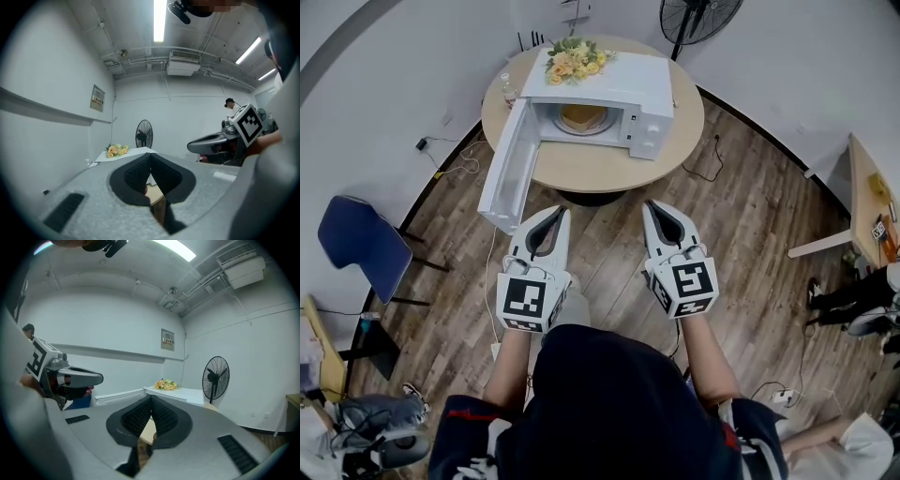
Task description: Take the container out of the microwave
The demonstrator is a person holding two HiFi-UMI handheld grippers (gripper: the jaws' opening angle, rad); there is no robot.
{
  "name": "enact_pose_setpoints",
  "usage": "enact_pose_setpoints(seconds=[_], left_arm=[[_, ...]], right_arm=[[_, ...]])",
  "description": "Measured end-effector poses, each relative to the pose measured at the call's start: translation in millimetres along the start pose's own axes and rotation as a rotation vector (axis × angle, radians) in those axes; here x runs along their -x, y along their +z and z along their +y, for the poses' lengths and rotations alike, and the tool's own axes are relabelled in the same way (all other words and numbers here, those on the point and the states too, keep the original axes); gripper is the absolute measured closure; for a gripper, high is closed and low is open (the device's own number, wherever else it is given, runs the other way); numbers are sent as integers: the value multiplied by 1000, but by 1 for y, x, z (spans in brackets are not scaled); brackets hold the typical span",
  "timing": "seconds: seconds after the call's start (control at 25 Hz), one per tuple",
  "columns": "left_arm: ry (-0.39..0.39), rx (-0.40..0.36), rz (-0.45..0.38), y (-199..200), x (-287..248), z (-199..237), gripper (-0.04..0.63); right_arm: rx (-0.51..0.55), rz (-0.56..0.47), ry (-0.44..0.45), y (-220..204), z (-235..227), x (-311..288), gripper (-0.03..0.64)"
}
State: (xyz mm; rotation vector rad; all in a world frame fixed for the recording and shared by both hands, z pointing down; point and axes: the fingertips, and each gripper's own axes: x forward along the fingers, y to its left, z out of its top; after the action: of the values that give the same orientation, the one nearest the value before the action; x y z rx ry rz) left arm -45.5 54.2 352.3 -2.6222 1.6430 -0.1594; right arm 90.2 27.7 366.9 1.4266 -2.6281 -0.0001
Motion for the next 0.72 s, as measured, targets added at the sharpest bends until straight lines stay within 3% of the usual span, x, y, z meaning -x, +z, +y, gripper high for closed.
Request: enact_pose_setpoints(seconds=[0.4,0.72], left_arm=[[-85,9,1,3,-81,89,580],[-169,25,4,-6,-126,130,580]], right_arm=[[-2,26,-68,22,-18,-110,609],[4,47,-120,25,-23,-169,609]])
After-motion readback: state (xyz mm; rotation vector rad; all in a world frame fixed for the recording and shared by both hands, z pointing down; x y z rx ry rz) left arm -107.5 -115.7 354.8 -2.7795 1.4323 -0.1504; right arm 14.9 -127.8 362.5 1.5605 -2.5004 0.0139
